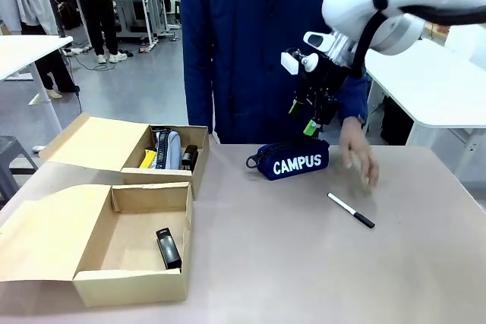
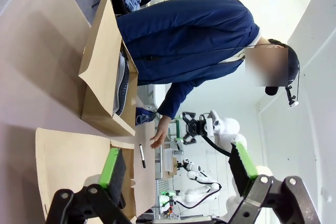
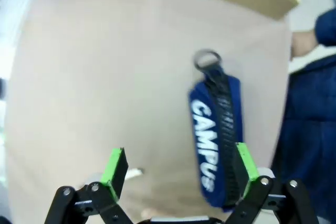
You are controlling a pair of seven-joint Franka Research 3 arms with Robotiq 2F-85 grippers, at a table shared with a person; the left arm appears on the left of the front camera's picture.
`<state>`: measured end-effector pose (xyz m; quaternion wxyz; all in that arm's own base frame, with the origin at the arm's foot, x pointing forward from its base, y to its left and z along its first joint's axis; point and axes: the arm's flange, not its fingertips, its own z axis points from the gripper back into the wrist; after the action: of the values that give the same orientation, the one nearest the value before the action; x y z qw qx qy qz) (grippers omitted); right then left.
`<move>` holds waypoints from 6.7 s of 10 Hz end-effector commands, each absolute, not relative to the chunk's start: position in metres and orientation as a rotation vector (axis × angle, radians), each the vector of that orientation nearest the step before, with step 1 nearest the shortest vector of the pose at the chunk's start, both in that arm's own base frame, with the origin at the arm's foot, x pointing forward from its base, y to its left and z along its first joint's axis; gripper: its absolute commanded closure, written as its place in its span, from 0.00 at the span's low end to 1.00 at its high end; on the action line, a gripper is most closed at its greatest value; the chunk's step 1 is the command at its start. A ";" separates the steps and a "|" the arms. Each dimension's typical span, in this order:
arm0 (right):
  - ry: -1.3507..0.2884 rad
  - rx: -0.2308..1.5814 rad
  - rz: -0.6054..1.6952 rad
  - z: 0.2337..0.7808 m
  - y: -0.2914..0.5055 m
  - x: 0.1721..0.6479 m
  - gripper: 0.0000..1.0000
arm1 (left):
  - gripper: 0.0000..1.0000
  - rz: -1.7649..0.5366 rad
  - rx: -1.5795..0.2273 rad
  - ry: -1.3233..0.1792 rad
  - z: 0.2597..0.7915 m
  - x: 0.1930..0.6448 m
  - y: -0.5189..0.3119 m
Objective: Place items inside the box.
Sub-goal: Pick up a Pencil pouch or Stapler and place it inside the Mailer Box closest to the robot.
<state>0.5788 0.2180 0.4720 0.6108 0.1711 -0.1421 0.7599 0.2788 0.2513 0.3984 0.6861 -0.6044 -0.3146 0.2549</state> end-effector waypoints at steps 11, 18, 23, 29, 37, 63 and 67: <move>-0.187 1.310 2.287 0.526 0.272 0.331 0.00 | 0.00 0.563 -1.361 -0.716 0.399 0.277 0.248; -0.641 0.148 1.265 0.522 0.217 0.401 0.00 | 0.00 0.563 -1.361 -0.716 0.399 0.277 0.248; -0.441 -0.409 0.653 0.535 0.112 0.431 0.00 | 0.00 0.563 -1.361 -0.716 0.399 0.277 0.248; -0.597 -0.339 0.816 0.528 0.020 0.425 0.00 | 0.00 0.563 -1.361 -0.716 0.399 0.277 0.248; -0.361 -0.048 1.521 0.458 0.182 0.568 0.00 | 0.00 0.563 -1.361 -0.716 0.399 0.277 0.248; -0.196 0.087 1.659 0.342 0.236 0.626 1.00 | 0.00 0.563 -1.361 -0.716 0.399 0.277 0.248; -0.171 0.106 1.620 0.354 0.238 0.613 1.00 | 0.00 0.563 -1.361 -0.716 0.399 0.277 0.248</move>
<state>0.6217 0.2432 0.3468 0.6779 0.0278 -0.0787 0.7304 0.2789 0.2513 0.3983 0.6862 -0.6044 -0.3144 0.2548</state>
